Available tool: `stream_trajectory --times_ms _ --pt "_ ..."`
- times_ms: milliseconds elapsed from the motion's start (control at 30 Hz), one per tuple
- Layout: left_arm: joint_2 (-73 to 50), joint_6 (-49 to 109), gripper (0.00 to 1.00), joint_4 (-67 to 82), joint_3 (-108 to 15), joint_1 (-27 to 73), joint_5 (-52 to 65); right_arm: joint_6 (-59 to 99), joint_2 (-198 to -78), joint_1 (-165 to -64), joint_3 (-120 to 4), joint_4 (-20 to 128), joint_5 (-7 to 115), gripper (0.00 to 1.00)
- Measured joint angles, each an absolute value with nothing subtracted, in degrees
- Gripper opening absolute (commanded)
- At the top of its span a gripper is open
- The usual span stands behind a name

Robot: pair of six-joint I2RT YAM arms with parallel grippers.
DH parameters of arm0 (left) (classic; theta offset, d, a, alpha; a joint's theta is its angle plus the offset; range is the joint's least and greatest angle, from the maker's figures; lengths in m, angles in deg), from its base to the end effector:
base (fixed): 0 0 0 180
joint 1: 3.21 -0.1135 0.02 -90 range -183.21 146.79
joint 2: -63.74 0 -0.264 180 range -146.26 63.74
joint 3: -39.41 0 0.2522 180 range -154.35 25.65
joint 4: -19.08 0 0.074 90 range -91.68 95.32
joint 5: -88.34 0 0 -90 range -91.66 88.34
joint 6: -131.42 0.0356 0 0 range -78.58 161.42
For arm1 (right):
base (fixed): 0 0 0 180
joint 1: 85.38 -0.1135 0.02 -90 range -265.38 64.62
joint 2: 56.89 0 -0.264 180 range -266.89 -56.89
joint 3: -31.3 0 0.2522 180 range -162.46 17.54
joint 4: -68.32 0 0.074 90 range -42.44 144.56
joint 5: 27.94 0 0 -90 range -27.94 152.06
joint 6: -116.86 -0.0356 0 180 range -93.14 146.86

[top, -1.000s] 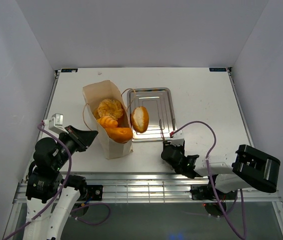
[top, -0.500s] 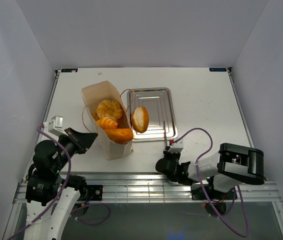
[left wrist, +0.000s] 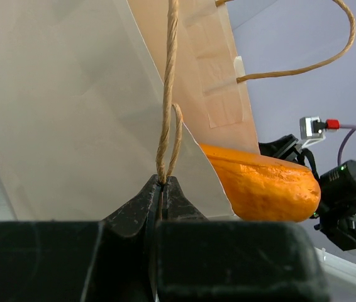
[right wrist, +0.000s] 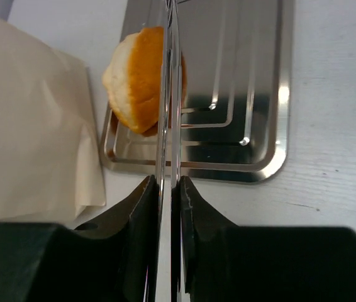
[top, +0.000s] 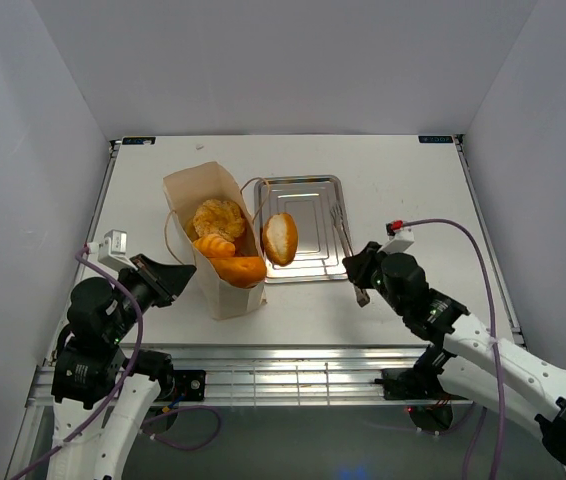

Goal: Place the fake bread into the paper bag
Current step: Pick up the fake bread from the plate.

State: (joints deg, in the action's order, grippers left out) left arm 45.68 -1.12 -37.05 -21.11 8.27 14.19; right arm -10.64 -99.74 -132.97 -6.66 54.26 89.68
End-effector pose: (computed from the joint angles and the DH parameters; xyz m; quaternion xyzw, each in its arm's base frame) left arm 0.0571 -0.0215 0.3400 -0.1264 0.7731 -0.3745 0.4960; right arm 0.1319 0.1200 0.2373 0.0687 0.7995 0.2384 0.5471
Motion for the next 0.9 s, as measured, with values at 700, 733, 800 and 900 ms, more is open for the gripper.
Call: stream_trajectory --times_ms 700,733,800,900 --pt "44.2 -1.1 0.0 -37.1 -22.9 8.3 14.2 -31.8 -104.7 -111.2 3.0 66.4 29.1 0.45" --pt "44.2 -1.1 0.0 -37.1 -22.9 8.3 14.2 -33.1 -105.1 -110.7 4.2 67.1 27.9 0.46" --pt "44.0 -1.1 0.0 -37.1 -22.9 8.3 14.3 -34.7 -106.5 -110.1 5.9 68.8 25.6 0.47" --pt "43.8 -1.0 0.0 -37.1 -22.9 8.3 14.2 -36.0 -108.0 -109.8 6.4 70.9 23.7 0.49"
